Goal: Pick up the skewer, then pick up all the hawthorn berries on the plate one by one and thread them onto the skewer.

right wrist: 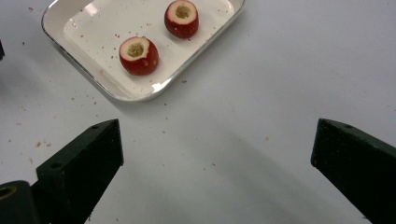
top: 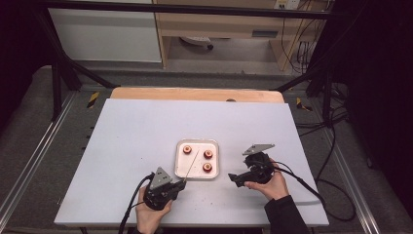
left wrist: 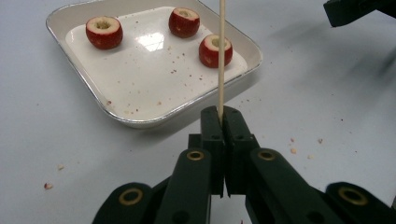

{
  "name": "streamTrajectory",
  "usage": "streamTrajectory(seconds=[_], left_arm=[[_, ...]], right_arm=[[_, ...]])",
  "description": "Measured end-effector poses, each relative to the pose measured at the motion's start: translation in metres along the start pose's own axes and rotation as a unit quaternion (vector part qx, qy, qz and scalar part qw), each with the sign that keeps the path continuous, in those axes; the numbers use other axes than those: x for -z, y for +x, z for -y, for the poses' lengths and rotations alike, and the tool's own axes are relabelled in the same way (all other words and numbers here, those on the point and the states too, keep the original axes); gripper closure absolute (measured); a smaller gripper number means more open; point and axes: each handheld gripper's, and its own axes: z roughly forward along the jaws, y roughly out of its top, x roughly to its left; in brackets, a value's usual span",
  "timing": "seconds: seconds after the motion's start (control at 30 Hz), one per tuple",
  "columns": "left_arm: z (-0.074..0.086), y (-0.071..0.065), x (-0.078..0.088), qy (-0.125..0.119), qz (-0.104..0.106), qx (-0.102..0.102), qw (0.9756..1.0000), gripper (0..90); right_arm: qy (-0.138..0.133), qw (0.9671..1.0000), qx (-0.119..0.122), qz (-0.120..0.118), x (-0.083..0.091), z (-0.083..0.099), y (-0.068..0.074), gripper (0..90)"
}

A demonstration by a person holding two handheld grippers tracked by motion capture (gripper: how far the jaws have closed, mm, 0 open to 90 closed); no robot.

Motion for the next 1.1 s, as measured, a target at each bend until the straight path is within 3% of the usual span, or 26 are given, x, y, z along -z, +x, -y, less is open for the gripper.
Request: streamTrajectory(seconds=[0.37, 0.57, 0.9, 1.1], left_arm=[[0.003, 0.003, 0.005, -0.005, 0.003, 0.001, 1.0000, 88.5], [0.005, 0.007, 0.009, -0.007, -0.001, 0.002, 1.0000, 88.5], [0.006, 0.008, 0.010, -0.006, -0.003, -0.002, 1.0000, 88.5], [0.007, 0.008, 0.009, -0.005, 0.000, -0.001, 1.0000, 88.5]], right_arm=[[0.003, 0.9996, -0.029, -0.002, -0.008, -0.025, 0.013, 3.5], [0.015, 0.9996, -0.025, 0.001, -0.018, -0.040, 0.024, 4.6], [0.046, 0.9985, -0.028, -0.010, -0.039, -0.062, 0.044, 16.7], [0.073, 0.9962, -0.045, -0.016, -0.054, -0.069, 0.050, 23.8]])
